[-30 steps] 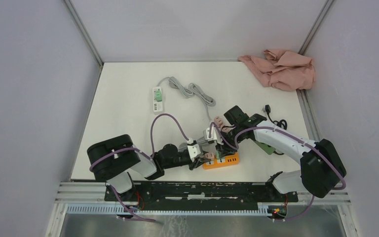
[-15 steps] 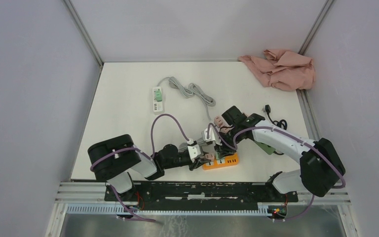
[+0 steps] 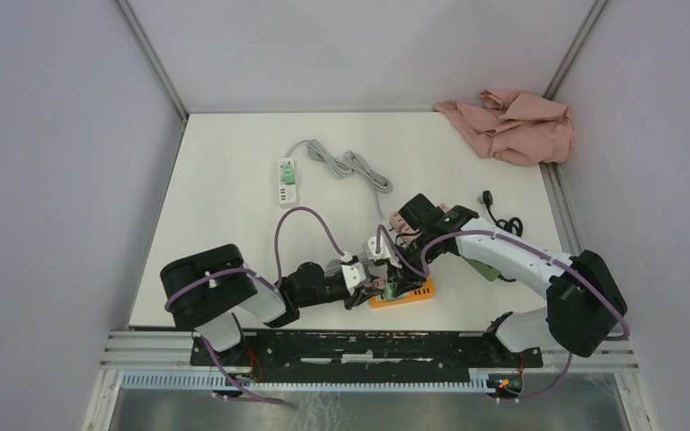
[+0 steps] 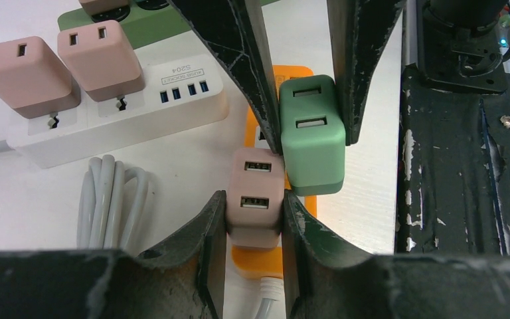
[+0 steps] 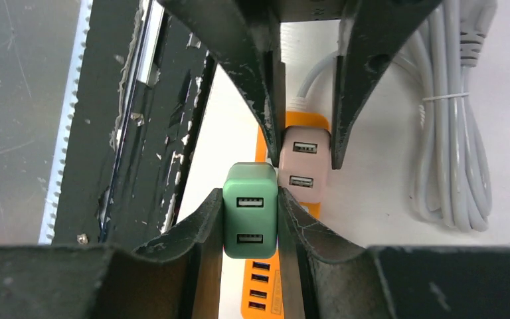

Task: Pull the plug off the socket
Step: Remove the plug from the socket.

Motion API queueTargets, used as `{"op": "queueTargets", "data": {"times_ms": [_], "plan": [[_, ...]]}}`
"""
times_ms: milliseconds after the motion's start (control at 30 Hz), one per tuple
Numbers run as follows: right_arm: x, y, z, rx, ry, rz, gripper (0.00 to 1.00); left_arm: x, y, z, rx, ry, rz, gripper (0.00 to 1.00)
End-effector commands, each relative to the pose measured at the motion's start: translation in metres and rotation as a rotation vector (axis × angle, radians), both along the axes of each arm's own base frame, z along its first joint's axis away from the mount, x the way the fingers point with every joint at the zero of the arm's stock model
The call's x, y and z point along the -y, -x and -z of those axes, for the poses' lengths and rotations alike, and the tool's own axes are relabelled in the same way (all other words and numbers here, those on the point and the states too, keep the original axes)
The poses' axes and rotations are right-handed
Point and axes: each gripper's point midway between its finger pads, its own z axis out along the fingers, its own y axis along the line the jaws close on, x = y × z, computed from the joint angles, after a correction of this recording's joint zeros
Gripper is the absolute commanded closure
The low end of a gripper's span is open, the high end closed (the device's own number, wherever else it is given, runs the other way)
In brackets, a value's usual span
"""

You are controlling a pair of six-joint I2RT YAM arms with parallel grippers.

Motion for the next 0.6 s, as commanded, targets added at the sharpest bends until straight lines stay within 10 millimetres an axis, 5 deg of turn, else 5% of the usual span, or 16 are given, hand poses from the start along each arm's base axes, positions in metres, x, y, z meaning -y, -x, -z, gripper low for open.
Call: {"op": "queueTargets", "data": {"times_ms": [0,133,233,400,567], "plan": [[-0.020,-0.027,-0.025,0.048,-0.083,0.088,1.00,-0.010,-0.004,0.023,-0.031,-0.080,-0.041,0.97],[0.002,-0.044,-0.025,0.096,-0.063,0.138,1.00,-0.012,-0.003,0.024,-0.032,-0.084,-0.042,0.97],[0.011,-0.037,-0.025,0.112,-0.065,0.090,1.00,-0.013,-0.003,0.025,-0.028,-0.089,-0.042,0.97],[0.008,-0.013,-0.022,0.042,-0.081,-0.016,1.00,-0.012,-0.002,0.025,-0.033,-0.087,-0.038,0.97],[-0.001,-0.010,-0.033,0.019,-0.104,-0.024,1.00,-0.012,-0.002,0.025,-0.040,-0.083,-0.039,0.97]]}}
